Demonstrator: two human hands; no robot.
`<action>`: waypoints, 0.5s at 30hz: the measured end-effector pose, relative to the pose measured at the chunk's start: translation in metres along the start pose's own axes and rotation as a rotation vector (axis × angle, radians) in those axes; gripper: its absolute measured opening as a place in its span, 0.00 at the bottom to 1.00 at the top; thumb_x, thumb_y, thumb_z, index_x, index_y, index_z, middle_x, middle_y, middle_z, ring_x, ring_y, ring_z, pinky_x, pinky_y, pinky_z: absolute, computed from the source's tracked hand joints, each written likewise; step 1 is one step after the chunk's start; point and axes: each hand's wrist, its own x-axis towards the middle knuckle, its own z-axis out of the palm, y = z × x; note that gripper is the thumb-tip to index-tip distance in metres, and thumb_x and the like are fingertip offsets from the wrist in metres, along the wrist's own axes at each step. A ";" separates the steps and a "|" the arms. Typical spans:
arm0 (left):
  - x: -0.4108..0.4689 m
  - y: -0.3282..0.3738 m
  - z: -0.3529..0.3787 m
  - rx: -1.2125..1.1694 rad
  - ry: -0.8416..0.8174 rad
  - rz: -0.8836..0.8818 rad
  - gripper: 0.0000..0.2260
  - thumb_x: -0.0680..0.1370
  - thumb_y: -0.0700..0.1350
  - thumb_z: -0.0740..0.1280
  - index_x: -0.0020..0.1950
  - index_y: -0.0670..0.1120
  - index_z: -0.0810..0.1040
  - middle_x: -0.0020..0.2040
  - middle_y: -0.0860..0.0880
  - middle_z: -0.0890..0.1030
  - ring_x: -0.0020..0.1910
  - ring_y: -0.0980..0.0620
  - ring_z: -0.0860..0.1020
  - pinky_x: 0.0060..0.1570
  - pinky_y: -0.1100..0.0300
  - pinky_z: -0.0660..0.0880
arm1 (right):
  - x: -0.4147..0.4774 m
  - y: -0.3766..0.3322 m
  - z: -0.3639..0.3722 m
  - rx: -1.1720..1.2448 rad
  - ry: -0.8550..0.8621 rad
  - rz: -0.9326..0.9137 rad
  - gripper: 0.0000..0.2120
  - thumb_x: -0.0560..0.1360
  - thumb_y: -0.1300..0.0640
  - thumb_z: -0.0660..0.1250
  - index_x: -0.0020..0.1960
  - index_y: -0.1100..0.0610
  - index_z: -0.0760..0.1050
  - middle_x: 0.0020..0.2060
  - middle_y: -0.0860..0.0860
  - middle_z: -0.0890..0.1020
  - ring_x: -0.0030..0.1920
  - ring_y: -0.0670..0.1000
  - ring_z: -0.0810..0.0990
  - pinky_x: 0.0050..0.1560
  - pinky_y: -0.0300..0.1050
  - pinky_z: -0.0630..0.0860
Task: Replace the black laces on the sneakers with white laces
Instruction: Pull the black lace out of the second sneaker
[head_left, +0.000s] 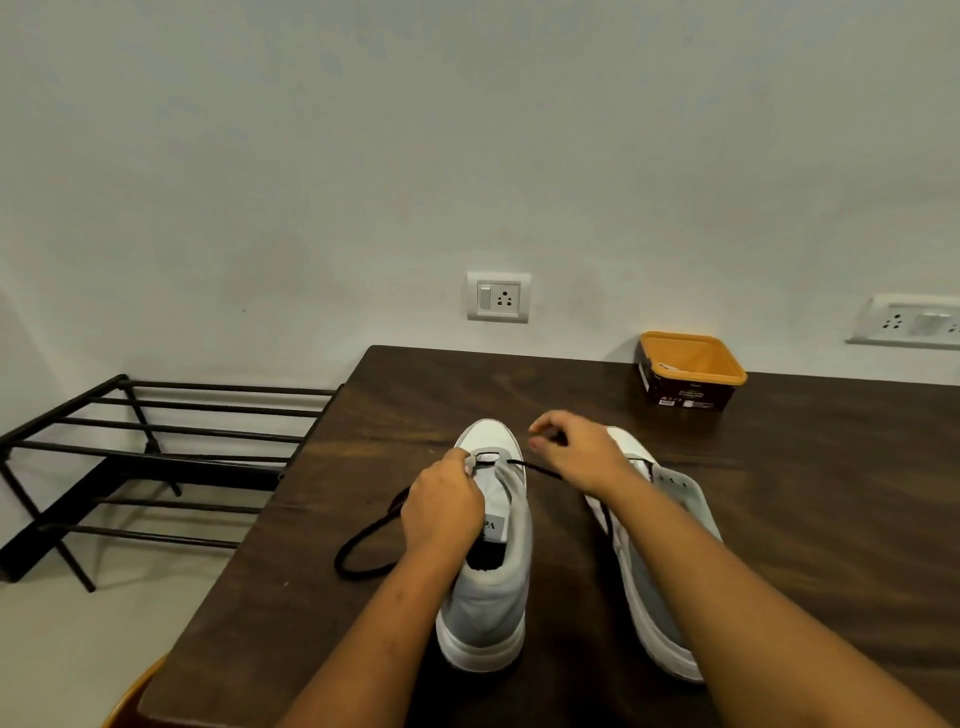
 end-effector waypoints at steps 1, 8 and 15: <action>0.000 0.000 0.000 0.002 0.002 0.015 0.14 0.82 0.44 0.53 0.64 0.49 0.73 0.56 0.45 0.79 0.54 0.44 0.76 0.47 0.54 0.72 | 0.000 0.001 0.008 -0.150 -0.095 -0.012 0.12 0.79 0.52 0.64 0.62 0.51 0.76 0.56 0.51 0.80 0.54 0.51 0.78 0.54 0.43 0.73; -0.002 0.002 -0.001 0.056 0.004 0.112 0.18 0.80 0.41 0.52 0.68 0.53 0.70 0.55 0.45 0.79 0.54 0.44 0.77 0.49 0.52 0.73 | 0.001 -0.003 0.027 -0.241 -0.143 0.098 0.08 0.80 0.51 0.61 0.54 0.50 0.77 0.53 0.53 0.81 0.51 0.55 0.79 0.51 0.48 0.75; -0.003 0.003 -0.002 0.117 0.014 0.114 0.18 0.81 0.42 0.52 0.69 0.53 0.69 0.58 0.46 0.78 0.56 0.45 0.76 0.49 0.53 0.73 | 0.003 -0.008 0.043 0.290 0.113 0.253 0.11 0.80 0.61 0.55 0.43 0.54 0.73 0.47 0.57 0.80 0.48 0.58 0.77 0.49 0.51 0.74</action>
